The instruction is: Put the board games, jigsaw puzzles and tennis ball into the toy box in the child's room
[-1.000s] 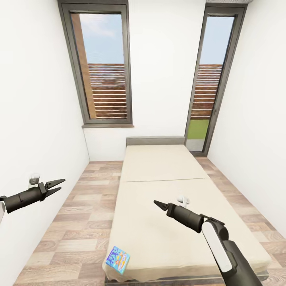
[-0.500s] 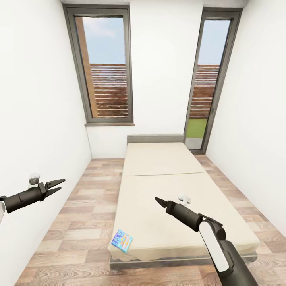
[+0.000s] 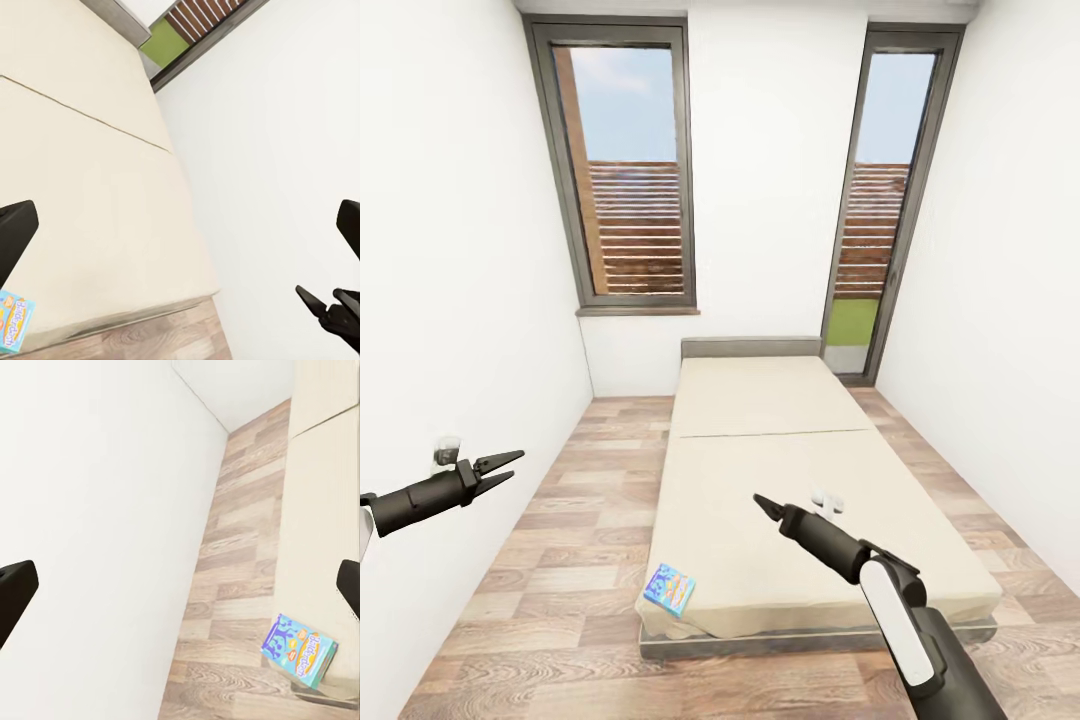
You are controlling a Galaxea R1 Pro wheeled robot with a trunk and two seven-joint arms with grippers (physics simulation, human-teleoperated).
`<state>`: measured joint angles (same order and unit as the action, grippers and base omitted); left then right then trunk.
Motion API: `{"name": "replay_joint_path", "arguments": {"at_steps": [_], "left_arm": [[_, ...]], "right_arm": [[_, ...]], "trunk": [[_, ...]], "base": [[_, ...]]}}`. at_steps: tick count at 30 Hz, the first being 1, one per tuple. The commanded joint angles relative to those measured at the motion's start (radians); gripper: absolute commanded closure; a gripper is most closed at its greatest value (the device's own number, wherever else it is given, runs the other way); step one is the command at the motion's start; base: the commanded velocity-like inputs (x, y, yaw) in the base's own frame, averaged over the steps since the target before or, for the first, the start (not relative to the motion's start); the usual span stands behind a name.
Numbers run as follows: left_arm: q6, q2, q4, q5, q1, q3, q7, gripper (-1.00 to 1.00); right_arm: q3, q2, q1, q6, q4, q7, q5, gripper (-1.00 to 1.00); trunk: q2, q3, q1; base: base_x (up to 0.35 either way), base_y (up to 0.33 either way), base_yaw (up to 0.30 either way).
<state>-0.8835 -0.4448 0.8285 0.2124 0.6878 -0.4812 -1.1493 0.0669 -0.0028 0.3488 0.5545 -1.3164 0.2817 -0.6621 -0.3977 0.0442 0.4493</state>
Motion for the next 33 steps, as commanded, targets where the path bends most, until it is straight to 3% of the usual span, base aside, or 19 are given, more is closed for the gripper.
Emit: {"name": "replay_joint_path", "arguments": {"at_steps": [1,11,13,20,25,29,33], "left_arm": [[-0.006,0.0,0.0,0.002,0.001,-0.001,-0.001,-1.0],[-0.006,0.0,0.0,0.002,0.001,-0.001,-0.001,-1.0],[-0.006,0.0,0.0,0.002,0.001,-0.001,-0.002,-1.0],[-0.006,-0.004,0.0,0.001,0.001,-0.003,-0.007,-1.0],[-0.006,-0.005,0.0,0.001,0.001,-0.003,-0.008,-1.0],[-0.006,-0.007,0.0,0.001,0.001,-0.004,-0.007,-1.0],[-0.006,-0.009,0.0,0.001,0.001,-0.004,-0.008,-1.0]], "right_arm": [[0.0,0.0,0.001,-0.01,0.001,0.0,-0.003,-1.0],[-0.023,0.001,0.001,-0.036,0.087,-0.005,-0.009,-1.0],[-0.042,0.008,0.001,-0.037,0.126,-0.006,-0.021,-1.0],[-0.162,0.03,0.011,-0.041,0.311,-0.002,-0.076,-1.0],[-0.215,0.015,0.003,-0.032,0.342,0.008,-0.082,-1.0],[-0.231,-0.001,-0.01,-0.029,0.347,0.023,-0.083,-1.0],[-0.233,-0.011,-0.06,-0.035,0.353,0.076,-0.075,-1.0]], "trunk": [[-0.002,0.002,0.001],[-0.002,0.002,0.001],[-0.002,0.002,0.001],[-0.002,0.002,0.001],[-0.002,0.002,0.001],[-0.002,0.002,0.001],[-0.002,0.002,0.001]], "base": [[-0.007,0.0,0.0],[-0.001,0.0,0.0],[0.0,0.0,0.0],[0.0,0.0,0.0],[0.0,0.0,0.0],[0.0,0.0,0.0],[0.0,0.0,0.0]]}}
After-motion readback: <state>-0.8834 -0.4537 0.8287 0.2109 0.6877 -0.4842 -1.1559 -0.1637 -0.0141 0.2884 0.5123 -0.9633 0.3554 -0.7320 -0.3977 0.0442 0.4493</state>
